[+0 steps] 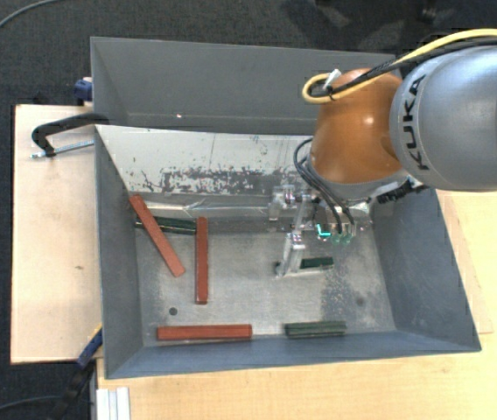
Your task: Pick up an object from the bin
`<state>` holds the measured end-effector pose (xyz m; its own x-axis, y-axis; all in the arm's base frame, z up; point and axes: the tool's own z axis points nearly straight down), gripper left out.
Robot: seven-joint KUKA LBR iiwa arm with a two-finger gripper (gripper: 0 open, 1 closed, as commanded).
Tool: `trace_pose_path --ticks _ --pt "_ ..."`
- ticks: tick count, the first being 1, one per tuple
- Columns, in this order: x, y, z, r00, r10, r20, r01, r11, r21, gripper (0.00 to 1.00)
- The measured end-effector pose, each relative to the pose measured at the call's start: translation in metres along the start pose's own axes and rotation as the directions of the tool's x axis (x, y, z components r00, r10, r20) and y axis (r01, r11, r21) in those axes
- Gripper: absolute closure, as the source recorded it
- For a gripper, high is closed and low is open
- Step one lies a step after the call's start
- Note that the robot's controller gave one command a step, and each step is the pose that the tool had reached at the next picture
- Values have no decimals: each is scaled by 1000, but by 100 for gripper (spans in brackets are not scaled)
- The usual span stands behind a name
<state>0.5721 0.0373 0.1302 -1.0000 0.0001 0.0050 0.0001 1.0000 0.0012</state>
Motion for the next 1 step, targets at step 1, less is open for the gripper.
trace_pose_path --ticks 1 --pt "-6 -52 56 998 -69 1 69 998 3 0"
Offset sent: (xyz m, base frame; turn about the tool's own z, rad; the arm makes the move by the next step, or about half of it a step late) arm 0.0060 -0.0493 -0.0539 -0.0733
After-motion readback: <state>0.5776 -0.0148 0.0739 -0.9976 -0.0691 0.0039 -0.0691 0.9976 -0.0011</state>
